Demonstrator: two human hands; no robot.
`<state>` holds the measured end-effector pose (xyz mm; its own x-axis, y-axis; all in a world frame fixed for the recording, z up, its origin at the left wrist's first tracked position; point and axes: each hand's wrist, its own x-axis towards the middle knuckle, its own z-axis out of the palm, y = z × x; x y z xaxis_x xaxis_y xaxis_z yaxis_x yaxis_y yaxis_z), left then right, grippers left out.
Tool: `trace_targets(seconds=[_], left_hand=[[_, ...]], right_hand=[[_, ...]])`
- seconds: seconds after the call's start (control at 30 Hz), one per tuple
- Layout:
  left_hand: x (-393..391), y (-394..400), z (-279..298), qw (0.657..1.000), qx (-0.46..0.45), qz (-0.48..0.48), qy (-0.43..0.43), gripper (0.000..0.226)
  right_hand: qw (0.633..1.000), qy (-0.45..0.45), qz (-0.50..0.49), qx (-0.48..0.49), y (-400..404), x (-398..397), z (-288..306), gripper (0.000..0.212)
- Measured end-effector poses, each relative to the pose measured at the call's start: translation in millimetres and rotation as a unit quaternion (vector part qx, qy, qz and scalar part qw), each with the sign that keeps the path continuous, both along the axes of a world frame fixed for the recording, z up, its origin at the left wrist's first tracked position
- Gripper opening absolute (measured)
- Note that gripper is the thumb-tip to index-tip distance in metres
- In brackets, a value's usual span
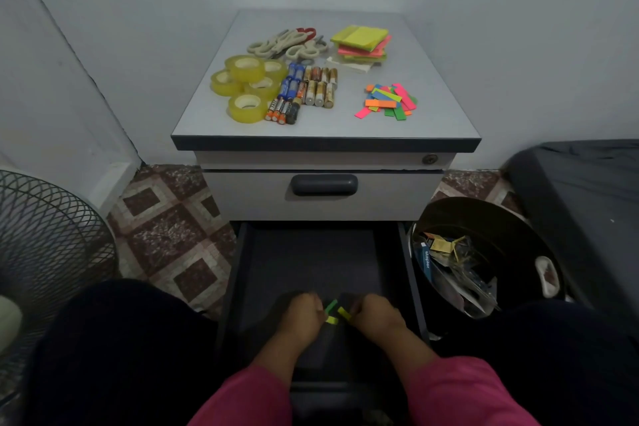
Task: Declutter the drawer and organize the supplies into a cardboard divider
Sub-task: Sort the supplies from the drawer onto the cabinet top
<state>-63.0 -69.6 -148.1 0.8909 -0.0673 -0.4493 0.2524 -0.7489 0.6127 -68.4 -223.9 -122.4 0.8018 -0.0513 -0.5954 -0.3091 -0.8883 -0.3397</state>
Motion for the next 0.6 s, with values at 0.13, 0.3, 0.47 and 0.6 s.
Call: trace_targets(seconds=[0.13, 0.3, 0.47, 0.6], left_hand=[[10.4, 0.1, 14.4, 0.992, -0.093, 0.073, -0.043, 0.033], [18.8, 3.0, 29.7, 0.976, -0.176, 0.115, -0.059, 0.028], [8.9, 8.1, 18.1, 0.995, -0.074, 0.048, -0.039, 0.033], [6.2, 0.3, 8.7, 1.000, 0.013, -0.018, -0.016, 0.027]], right_hand=[[0.993, -0.041, -0.077, 0.082, -4.0, 7.8, 13.3, 0.019], [0.971, -0.114, -0.152, 0.147, -8.5, 11.7, 37.7, 0.015], [0.978, -0.093, -0.146, 0.120, -7.9, 4.6, 41.7, 0.013], [0.986, -0.055, -0.139, 0.079, -5.2, -1.4, 31.2, 0.020]])
